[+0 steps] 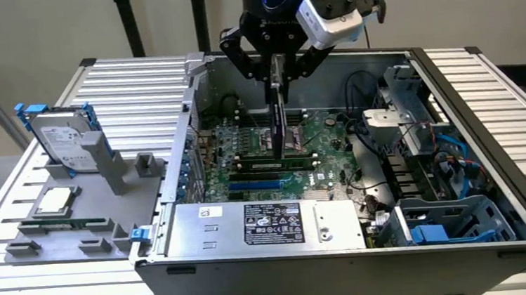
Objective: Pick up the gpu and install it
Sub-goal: 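Pick up the gpu and move the gpu toward the slot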
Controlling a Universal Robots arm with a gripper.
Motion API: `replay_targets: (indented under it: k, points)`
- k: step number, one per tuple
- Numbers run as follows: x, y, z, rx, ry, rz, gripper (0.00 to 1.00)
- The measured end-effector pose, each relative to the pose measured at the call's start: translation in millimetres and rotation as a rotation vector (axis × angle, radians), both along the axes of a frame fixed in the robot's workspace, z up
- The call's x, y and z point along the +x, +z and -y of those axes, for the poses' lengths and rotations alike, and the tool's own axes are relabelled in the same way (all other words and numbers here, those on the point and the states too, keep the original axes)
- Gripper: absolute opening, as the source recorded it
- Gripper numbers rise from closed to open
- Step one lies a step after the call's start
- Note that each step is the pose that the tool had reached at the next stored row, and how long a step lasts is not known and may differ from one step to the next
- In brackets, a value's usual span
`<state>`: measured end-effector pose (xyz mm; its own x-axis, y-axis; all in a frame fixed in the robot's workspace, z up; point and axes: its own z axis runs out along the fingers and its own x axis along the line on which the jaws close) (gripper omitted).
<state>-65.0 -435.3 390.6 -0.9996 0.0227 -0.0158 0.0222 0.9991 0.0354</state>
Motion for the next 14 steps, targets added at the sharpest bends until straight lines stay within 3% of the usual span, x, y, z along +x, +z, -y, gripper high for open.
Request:
replay_targets:
  k: [14]
  points:
    - [0.3, -0.1, 0.0, -0.0011, 0.0, -0.0017, 0.0]
